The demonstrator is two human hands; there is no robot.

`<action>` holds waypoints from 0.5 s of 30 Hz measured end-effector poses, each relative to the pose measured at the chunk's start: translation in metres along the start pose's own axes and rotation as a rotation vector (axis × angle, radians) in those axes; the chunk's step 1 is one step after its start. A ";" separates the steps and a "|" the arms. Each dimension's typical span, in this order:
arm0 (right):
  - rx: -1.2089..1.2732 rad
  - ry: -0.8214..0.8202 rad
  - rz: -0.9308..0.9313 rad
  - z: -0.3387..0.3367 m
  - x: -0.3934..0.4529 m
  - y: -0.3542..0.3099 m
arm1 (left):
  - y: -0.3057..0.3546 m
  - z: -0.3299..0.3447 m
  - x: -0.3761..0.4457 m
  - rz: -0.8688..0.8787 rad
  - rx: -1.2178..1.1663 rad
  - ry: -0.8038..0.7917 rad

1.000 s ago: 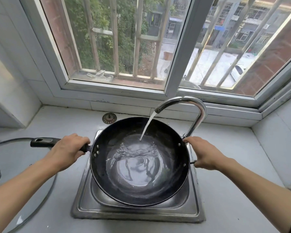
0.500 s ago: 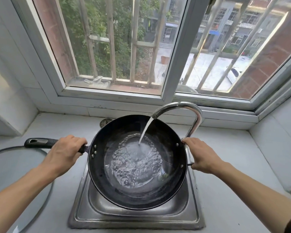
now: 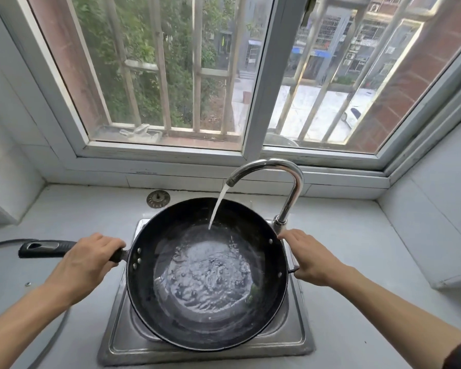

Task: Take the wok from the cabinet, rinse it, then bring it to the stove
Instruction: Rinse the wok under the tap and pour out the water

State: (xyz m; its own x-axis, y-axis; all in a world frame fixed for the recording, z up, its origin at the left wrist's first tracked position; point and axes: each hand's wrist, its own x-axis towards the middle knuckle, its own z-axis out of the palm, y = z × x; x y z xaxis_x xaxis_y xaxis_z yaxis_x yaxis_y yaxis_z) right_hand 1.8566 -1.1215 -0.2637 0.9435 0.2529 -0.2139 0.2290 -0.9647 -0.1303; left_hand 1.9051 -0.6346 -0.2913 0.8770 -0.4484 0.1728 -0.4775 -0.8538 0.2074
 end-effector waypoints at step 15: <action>0.058 0.200 -0.121 -0.003 -0.023 0.021 | -0.025 -0.007 -0.021 0.036 -0.183 -0.466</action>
State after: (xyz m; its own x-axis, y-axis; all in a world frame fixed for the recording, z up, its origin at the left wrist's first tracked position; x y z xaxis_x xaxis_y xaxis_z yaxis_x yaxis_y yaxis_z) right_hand 1.8402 -1.1474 -0.2590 0.9401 0.3410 0.0015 0.3344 -0.9209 -0.2002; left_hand 1.8979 -0.6017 -0.2939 0.7709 -0.5828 -0.2569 -0.4728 -0.7939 0.3823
